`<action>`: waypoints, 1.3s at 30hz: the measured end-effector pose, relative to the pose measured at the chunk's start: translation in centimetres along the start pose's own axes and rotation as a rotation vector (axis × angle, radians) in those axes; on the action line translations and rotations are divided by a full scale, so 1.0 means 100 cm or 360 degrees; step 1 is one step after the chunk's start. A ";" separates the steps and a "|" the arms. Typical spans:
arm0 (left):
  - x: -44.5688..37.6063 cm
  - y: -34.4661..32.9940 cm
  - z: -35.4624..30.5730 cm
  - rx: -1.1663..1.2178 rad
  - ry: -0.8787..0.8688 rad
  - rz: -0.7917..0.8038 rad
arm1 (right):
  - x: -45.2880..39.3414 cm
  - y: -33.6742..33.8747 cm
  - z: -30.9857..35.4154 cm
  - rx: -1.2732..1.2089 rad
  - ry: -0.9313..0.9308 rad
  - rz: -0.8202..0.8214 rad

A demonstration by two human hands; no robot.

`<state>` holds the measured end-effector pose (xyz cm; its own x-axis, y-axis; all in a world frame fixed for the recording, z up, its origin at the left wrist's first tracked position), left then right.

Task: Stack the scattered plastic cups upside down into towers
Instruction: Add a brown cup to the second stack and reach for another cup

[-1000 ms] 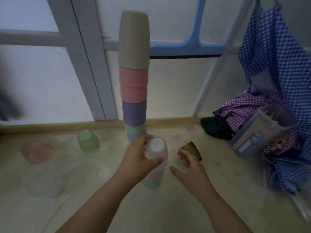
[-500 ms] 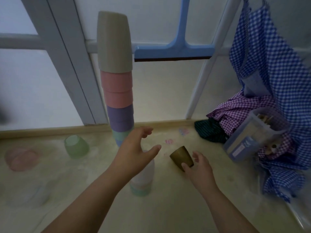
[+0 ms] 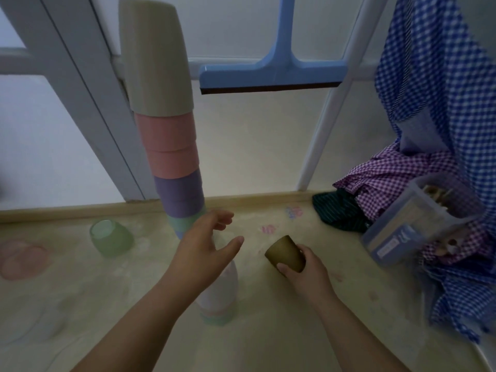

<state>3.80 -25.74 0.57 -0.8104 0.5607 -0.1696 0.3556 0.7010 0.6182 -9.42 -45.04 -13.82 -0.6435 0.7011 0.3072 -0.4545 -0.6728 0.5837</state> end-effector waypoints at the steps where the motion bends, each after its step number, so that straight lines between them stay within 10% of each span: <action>1: 0.000 0.002 0.001 0.0001 -0.0001 -0.0011 | 0.003 0.005 0.007 -0.0042 0.0039 -0.0027; 15: 0.019 0.041 0.009 0.0117 -0.0001 -0.0081 | 0.088 0.027 0.137 -0.0759 0.0568 0.0208; 39: 0.070 0.101 0.080 0.0094 0.0212 -0.0225 | 0.128 -0.024 0.177 -0.0042 0.0790 0.0067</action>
<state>5.48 -11.23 -0.52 -0.9073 0.3944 -0.1457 0.2576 0.7954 0.5486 -5.64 -30.26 2.02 -0.8742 0.4807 -0.0685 -0.4333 -0.7085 0.5571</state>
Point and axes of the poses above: each hand's wrist, its own x-axis away from the middle knuckle, its own y-axis out of the back of the hand, z = x × y, the point moved 9 cm from there along -x, towards the middle knuckle, and after that the axes turned 3 degrees about -x, right-handed, at the moved point
